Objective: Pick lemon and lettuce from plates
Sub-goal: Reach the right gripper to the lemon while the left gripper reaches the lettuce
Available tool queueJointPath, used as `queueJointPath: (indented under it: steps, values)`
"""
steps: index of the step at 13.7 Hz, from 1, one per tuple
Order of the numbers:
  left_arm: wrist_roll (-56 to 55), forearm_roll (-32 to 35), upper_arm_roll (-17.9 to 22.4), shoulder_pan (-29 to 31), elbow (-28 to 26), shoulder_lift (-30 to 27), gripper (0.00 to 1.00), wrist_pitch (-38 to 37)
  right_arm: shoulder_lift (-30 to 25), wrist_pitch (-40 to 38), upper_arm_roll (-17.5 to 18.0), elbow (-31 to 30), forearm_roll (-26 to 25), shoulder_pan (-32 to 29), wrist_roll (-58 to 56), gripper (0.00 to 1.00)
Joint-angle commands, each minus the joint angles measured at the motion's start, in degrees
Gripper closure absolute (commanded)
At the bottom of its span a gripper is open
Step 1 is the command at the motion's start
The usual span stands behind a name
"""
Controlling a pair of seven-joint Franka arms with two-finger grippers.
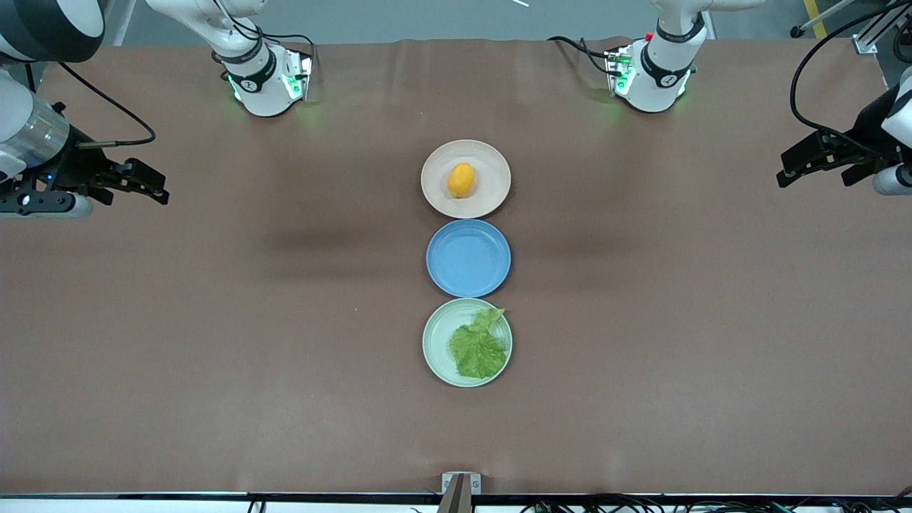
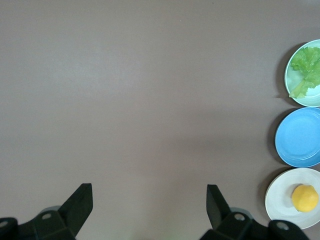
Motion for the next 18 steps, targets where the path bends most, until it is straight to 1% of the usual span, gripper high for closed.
queueJointPath:
  steps: [1, 5, 7, 8, 9, 10, 11, 13, 14, 15, 16, 17, 18]
  values:
    - [0.7, 0.2, 0.0, -0.2, 0.5, -0.1, 0.0, -0.3, -1.5, 0.5, 1.1, -1.6, -0.7, -1.4, 0.3, 0.0]
    - [0.3, -0.3, -0.1, -0.1, 0.7, 0.0, 0.0, -0.4, -1.5, 0.5, 1.1, -1.5, -0.7, -1.4, 0.3, 0.0]
    - [-1.0, -0.5, -0.2, -0.3, 0.7, 0.2, 0.0, -0.8, -1.2, 0.1, 1.1, -0.2, -0.7, -1.4, 0.7, 0.0]
    - [-1.3, -0.9, -0.3, -0.8, 0.7, 0.9, 0.0, -0.4, 0.7, 0.3, 1.0, 0.5, -0.8, -1.6, 1.0, 0.0]
    - [-1.6, -2.5, -0.4, -1.1, 0.8, 2.1, 0.0, 0.0, 3.9, 0.6, 1.1, 1.2, -0.7, -1.6, 1.3, 0.0]
    - [-1.7, -4.7, -0.5, -1.4, 0.7, 3.0, 0.0, 0.3, 7.3, 0.2, 1.0, 3.7, 0.0, -1.7, 0.7, 0.0]
    - [-1.7, -5.8, -1.6, -2.4, 0.8, 5.1, 0.0, 1.2, 10.1, 0.2, 1.0, 5.4, 0.0, -1.5, 0.4, 0.0]
    - [-2.7, -6.0, -3.1, -4.9, 0.7, 8.8, 0.0, 4.1, 10.5, -1.2, 1.5, 5.3, 0.2, -0.5, 1.4, 0.0]
    - [-4.8, -6.0, -3.3, -6.5, 0.7, 10.9, 0.0, 5.3, 10.4, -2.0, 1.6, 5.1, 1.8, 1.9, 4.5, 0.0]
    - [-7.3, -6.0, -3.4, -8.7, 0.7, 13.2, 0.0, 7.3, 10.3, -2.1, 1.6, 4.5, 3.5, 4.3, 11.9, 0.0]
    - [-10.6, -6.0, -3.4, -11.2, 0.7, 16.0, 0.0, 10.9, 9.7, -2.1, 1.8, 3.6, 4.1, 7.4, 18.6, 0.0]
    - [-14.1, -6.0, -3.3, -13.2, 0.7, 18.7, 0.0, 14.8, 8.1, -1.5, 1.9, 1.5, 5.1, 12.6, 25.6, 0.0]
    - [-17.8, -6.0, -3.3, -15.1, 0.7, 21.0, 0.0, 18.8, 7.3, -0.3, 1.9, 0.1, 6.5, 16.2, 31.7, 0.0]
